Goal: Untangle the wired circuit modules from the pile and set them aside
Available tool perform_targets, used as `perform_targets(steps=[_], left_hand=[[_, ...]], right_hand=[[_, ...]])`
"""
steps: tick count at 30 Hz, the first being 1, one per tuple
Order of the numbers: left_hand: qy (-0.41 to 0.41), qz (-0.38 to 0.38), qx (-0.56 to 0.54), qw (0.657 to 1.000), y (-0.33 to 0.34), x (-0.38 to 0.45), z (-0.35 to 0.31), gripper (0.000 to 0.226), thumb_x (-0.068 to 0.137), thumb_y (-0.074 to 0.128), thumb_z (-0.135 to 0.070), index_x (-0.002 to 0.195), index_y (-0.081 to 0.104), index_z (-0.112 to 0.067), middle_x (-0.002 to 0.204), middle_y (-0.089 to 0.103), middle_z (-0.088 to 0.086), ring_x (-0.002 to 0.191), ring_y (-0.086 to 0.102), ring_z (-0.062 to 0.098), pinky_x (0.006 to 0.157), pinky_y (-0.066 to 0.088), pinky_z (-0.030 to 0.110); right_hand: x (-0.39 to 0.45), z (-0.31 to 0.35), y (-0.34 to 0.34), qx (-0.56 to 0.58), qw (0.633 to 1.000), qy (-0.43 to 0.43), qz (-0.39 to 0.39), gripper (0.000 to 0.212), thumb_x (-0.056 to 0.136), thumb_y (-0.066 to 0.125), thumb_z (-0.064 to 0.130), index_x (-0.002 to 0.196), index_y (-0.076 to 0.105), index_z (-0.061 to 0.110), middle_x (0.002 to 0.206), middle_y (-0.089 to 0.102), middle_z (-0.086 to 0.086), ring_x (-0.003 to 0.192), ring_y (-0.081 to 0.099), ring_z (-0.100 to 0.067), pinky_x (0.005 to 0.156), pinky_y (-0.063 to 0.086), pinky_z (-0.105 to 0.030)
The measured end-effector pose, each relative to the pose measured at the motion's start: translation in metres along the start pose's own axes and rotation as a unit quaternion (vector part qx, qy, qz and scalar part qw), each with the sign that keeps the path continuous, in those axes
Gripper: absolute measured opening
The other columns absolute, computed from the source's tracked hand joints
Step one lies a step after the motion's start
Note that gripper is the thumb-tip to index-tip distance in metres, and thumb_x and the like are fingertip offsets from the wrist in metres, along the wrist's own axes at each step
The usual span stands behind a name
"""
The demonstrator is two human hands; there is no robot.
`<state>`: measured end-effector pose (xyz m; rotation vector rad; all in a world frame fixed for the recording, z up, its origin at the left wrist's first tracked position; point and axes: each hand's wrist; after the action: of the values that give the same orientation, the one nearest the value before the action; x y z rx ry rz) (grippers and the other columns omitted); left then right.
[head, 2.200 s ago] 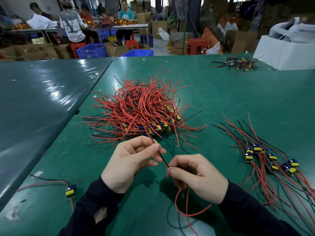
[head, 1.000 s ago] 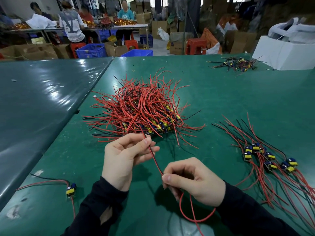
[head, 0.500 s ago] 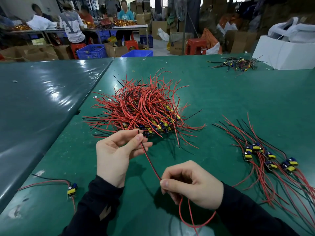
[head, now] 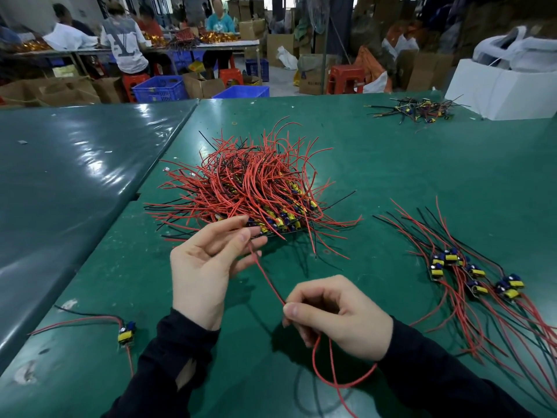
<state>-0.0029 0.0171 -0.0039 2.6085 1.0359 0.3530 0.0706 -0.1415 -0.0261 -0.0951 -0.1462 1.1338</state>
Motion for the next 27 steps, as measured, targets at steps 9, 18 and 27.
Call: perform_targets(steps=[9,18,27], left_hand=[[-0.125,0.141,0.049,0.981,0.009,-0.013,0.010,0.032,0.057,0.072,-0.009,0.089,0.074,-0.008,0.087,0.074,0.016,0.076,0.072,0.019,0.065,0.058,0.025],[-0.134,0.095,0.052,0.985,0.009,-0.012,0.008,0.015,0.052,0.074,-0.019,0.064,0.076,-0.011,0.060,0.068,0.004,0.054,0.062,0.007,0.050,0.049,0.016],[-0.076,-0.010,-0.005,0.997,-0.006,0.003,-0.008,0.006,0.056,0.070,-0.016,0.058,0.075,-0.015,0.059,0.069,0.001,0.050,0.061,0.004,0.045,0.045,0.012]], right_hand=[[0.006,-0.002,-0.006,0.029,0.994,-0.007,-0.103,0.023,0.092,0.056,0.009,0.071,0.063,0.012,0.051,0.054,0.000,0.046,0.051,-0.014,0.050,0.043,-0.027],[0.003,0.004,-0.003,0.034,0.997,-0.005,-0.066,0.019,0.084,0.055,0.021,0.067,0.062,0.015,0.050,0.053,0.001,0.045,0.049,-0.013,0.050,0.042,-0.020],[-0.004,0.013,0.002,0.024,0.999,-0.006,0.033,0.018,0.088,0.056,0.015,0.070,0.061,0.011,0.052,0.052,0.002,0.047,0.048,-0.009,0.055,0.042,-0.020]])
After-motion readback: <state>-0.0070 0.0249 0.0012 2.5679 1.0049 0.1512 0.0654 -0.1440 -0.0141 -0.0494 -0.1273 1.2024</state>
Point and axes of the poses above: each hand's wrist, its own x-axis towards the middle knuckle, its own y-axis out of the palm, z = x × y
